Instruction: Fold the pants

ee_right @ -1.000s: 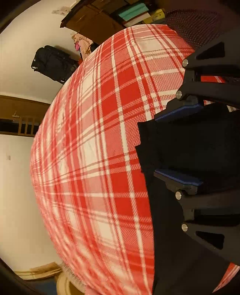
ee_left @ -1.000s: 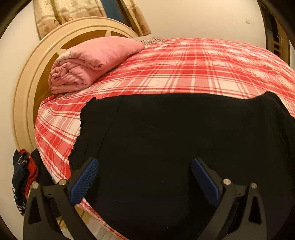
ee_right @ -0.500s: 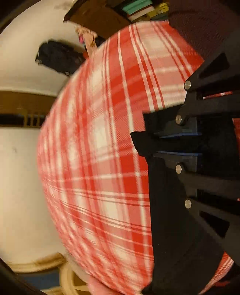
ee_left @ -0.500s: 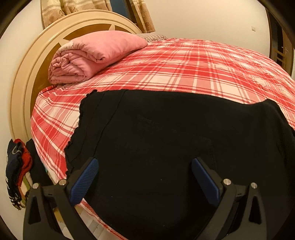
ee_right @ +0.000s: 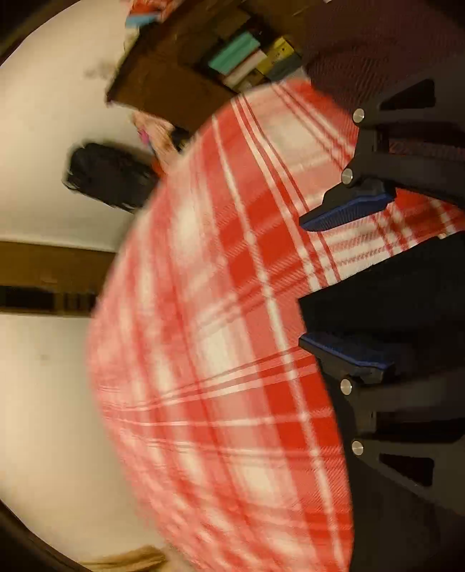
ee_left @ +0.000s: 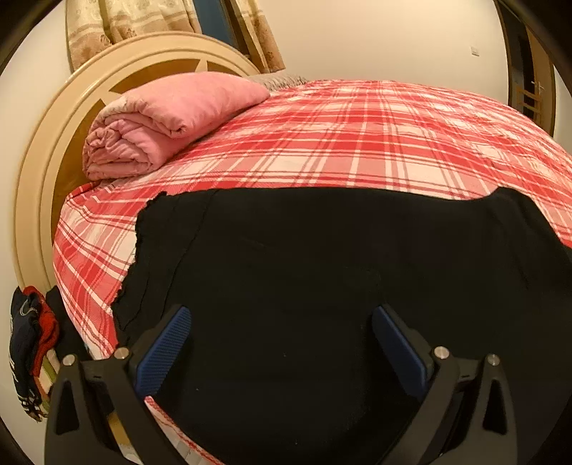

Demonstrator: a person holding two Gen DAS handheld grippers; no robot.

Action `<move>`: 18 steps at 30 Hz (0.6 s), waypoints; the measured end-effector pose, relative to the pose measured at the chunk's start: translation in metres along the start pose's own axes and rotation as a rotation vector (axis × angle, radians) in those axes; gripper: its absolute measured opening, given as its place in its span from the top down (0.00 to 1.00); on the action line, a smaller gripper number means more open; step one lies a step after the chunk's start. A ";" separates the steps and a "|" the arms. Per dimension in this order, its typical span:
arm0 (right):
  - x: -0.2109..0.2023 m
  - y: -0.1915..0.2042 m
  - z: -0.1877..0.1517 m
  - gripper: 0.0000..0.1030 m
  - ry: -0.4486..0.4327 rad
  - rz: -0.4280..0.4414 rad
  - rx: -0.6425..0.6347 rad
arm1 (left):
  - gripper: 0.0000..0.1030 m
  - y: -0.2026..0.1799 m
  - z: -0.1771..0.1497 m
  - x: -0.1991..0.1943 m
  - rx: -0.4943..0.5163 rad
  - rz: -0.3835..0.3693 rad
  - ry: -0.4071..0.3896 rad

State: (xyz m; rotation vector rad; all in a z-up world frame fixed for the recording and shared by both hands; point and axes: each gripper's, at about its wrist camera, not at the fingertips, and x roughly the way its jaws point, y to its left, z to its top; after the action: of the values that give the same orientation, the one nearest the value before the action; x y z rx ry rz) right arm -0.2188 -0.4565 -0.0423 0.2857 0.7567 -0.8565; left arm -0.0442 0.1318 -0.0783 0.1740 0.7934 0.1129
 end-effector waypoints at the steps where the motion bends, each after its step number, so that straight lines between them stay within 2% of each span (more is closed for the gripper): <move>1: -0.013 0.008 -0.001 0.41 -0.031 0.026 -0.012 | 0.00 0.001 0.000 -0.001 -0.005 0.008 0.002; 2: -0.024 0.021 -0.003 0.41 -0.050 0.085 -0.038 | 0.00 0.002 0.002 -0.004 -0.011 0.024 0.004; 4: -0.045 0.059 -0.009 0.43 -0.058 0.254 -0.124 | 0.00 0.000 0.006 -0.015 -0.016 -0.014 -0.020; 6: -0.058 0.104 -0.017 0.53 -0.050 0.376 -0.240 | 0.00 -0.010 0.017 -0.032 -0.001 -0.083 -0.065; 8: -0.061 0.152 -0.028 0.65 -0.001 0.473 -0.344 | 0.00 -0.029 0.026 -0.046 0.049 -0.160 -0.107; 9: -0.058 0.172 -0.035 0.65 0.031 0.517 -0.368 | 0.00 -0.039 0.029 -0.051 0.077 -0.190 -0.124; 11: -0.055 0.195 -0.045 0.66 0.062 0.557 -0.398 | 0.00 -0.062 0.035 -0.053 0.127 -0.227 -0.131; 13: -0.054 0.208 -0.059 0.66 0.076 0.544 -0.431 | 0.00 -0.086 0.040 -0.049 0.182 -0.252 -0.120; 15: -0.055 0.196 -0.065 0.66 0.094 0.536 -0.402 | 0.01 -0.114 0.044 -0.038 0.238 -0.236 -0.106; 18: -0.069 0.153 -0.073 0.66 0.093 0.543 -0.311 | 0.03 -0.137 0.052 -0.015 0.270 -0.201 -0.039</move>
State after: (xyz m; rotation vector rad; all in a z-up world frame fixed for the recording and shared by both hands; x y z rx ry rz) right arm -0.1656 -0.2826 -0.0556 0.2375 0.8333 -0.2089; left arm -0.0128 -0.0108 -0.0594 0.3495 0.7807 -0.1887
